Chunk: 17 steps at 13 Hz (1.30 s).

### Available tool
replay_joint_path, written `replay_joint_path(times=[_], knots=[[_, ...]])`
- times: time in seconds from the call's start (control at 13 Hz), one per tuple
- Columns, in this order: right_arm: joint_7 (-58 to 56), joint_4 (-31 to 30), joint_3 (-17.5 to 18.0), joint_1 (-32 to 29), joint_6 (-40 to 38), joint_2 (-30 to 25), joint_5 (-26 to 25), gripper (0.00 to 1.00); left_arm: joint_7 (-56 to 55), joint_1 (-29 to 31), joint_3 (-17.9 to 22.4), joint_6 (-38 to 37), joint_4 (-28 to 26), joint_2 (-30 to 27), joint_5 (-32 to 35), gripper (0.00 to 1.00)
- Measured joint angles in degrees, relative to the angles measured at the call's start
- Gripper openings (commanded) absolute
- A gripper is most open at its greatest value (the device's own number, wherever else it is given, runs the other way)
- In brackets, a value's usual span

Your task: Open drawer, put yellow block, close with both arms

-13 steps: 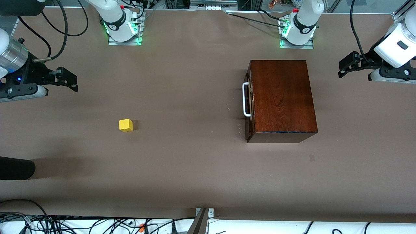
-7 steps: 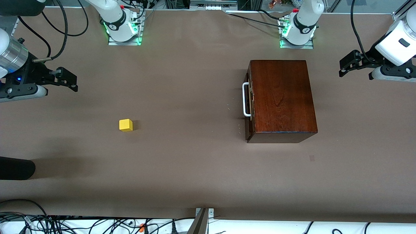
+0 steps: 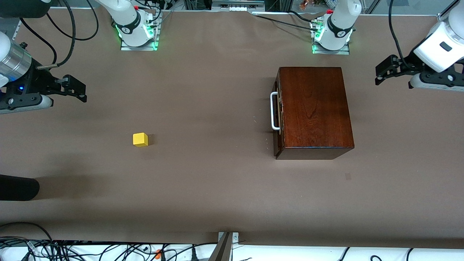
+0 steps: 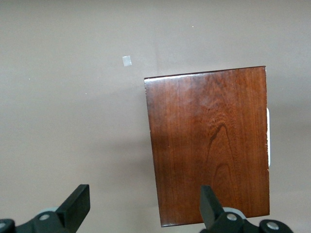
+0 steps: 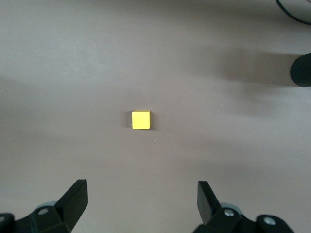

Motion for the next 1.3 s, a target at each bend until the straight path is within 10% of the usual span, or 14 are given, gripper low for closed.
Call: replay_joint_path(times=[0.77, 1.3], knots=[[0.0, 0.0, -0.2, -0.1, -0.5, 0.0, 0.0, 1.0, -33.1, -3.3, -26.5, 1.6, 0.3, 5.2, 5.8, 1.0], [0.0, 0.0, -0.3, -0.2, -0.6, 0.0, 0.0, 1.0, -46.9, -18.6, -28.0, 8.5, 0.3, 19.8, 18.9, 1.0]])
